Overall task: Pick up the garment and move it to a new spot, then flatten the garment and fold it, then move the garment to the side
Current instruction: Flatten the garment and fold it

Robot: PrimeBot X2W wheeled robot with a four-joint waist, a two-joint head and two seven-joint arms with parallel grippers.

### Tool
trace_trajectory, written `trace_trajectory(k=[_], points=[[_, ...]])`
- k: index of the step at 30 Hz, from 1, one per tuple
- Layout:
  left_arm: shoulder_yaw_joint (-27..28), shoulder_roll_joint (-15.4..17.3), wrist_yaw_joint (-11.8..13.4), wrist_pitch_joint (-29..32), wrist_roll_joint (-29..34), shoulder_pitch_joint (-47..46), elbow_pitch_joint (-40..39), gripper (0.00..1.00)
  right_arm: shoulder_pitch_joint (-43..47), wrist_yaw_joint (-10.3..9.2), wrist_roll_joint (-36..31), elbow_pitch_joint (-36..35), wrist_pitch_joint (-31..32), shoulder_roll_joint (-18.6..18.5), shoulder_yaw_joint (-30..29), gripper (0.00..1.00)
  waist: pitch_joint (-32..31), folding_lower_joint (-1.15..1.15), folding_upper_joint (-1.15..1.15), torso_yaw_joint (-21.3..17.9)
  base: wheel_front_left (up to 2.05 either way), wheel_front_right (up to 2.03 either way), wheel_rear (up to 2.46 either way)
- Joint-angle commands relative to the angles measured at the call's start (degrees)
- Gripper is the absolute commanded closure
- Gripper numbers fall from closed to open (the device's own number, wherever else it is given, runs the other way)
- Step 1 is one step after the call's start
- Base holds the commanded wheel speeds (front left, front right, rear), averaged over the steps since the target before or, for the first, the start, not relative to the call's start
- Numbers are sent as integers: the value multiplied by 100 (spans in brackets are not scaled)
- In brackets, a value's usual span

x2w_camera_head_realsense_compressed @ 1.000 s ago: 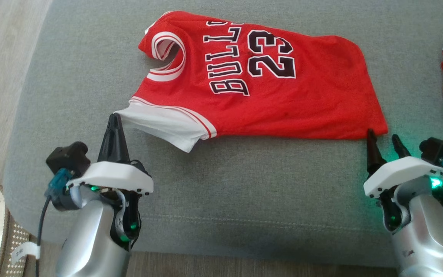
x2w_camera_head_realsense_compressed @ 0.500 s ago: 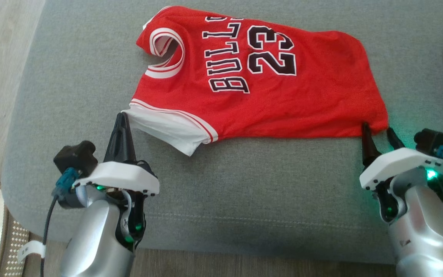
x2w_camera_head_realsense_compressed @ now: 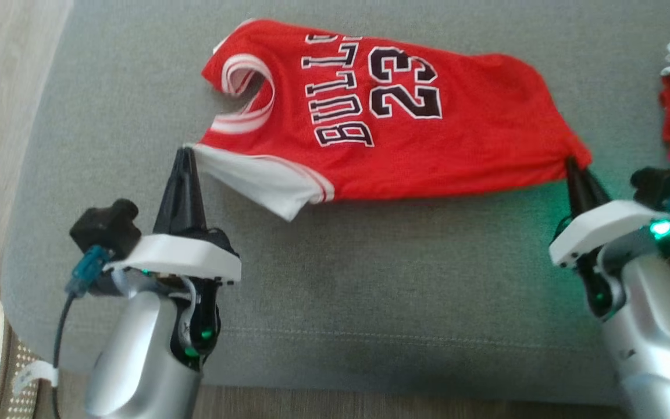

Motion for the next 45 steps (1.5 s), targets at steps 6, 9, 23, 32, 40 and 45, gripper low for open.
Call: trace_trajectory(k=[6, 9, 23, 32, 40, 45], points=[[409, 85, -339, -29, 378, -541, -872, 100, -516, -1, 5, -1150, -118, -534, 489, 100, -559, 0, 0, -120, 0, 0, 0], [504, 85, -490, -29, 487, -782, -1134, 100, -749, -1, 45, -1640, -44, -691, 527, 100, -829, 0, 0, -170, 0, 0, 0], [734, 414, -832, 512, 623, -2369, -1743, 100, -1919, -1, -176, -3184, 1344, -639, 104, 100, -1402, 0, 0, -473, 0, 0, 0], [763, 556, -819, 1462, 473, -3804, -793, 100, -3092, -1, -147, -2791, 2610, -410, 7, 100, -239, 0, 0, -568, 0, 0, 0], [899, 569, -665, 1086, 649, -6053, 793, 100, -5369, -1, -374, -1284, 1749, -276, 54, 100, 1089, 0, 0, -557, 0, 0, 0], [1001, 496, -470, 212, 816, -7375, 1716, 100, -6678, -1, -578, -200, 323, -178, -26, 100, 1602, 0, 0, -407, 0, 0, 0]])
